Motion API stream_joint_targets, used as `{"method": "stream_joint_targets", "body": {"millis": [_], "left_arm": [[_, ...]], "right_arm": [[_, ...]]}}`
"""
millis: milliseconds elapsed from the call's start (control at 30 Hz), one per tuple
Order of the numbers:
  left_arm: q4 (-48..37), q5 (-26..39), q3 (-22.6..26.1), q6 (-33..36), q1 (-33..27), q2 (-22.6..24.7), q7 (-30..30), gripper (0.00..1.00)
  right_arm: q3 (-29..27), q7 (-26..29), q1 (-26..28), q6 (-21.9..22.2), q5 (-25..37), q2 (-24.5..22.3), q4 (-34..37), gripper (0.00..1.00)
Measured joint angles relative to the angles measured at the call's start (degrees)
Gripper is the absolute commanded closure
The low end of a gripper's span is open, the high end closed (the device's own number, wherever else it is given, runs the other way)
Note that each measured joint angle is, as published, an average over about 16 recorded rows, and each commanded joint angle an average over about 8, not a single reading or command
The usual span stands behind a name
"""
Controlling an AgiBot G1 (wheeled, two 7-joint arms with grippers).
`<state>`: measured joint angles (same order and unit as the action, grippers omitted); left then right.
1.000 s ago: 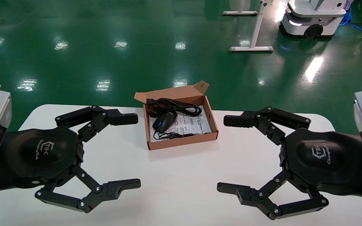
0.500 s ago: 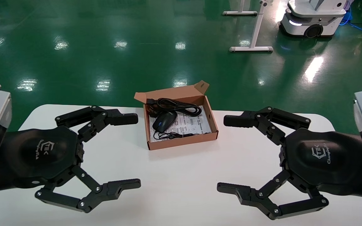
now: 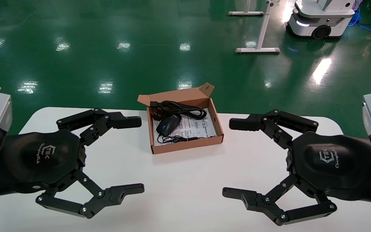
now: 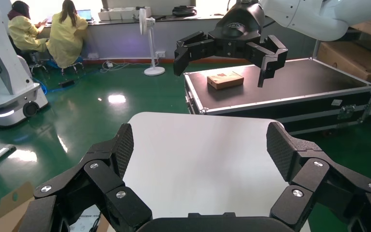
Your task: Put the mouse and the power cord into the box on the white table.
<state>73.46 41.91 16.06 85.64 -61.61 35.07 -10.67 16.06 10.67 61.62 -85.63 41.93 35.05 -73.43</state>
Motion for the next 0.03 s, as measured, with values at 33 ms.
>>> {"method": "stream_joint_targets", "body": {"millis": [33], "left_arm": [[0.0, 0.0, 0.0, 0.0, 0.0, 0.0, 0.0, 0.0]], "right_arm": [[0.0, 0.0, 0.0, 0.0, 0.0, 0.0, 0.0, 0.0]]}}
